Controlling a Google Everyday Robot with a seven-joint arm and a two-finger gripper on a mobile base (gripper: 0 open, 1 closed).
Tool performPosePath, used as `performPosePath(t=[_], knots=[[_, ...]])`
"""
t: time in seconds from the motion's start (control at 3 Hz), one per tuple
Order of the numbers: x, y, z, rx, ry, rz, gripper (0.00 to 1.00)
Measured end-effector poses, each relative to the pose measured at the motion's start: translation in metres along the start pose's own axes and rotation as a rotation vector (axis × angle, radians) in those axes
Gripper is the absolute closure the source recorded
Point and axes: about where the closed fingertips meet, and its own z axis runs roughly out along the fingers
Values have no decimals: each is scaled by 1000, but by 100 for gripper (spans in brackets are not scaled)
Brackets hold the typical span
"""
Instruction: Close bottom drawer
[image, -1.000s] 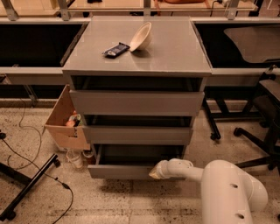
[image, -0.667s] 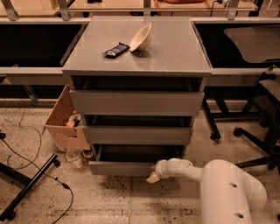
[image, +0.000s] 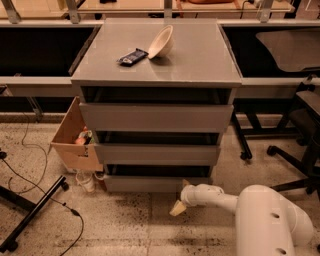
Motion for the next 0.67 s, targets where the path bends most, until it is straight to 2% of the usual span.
performPosePath(t=[0.67], knots=[[22, 2, -5, -1, 3, 46, 48]])
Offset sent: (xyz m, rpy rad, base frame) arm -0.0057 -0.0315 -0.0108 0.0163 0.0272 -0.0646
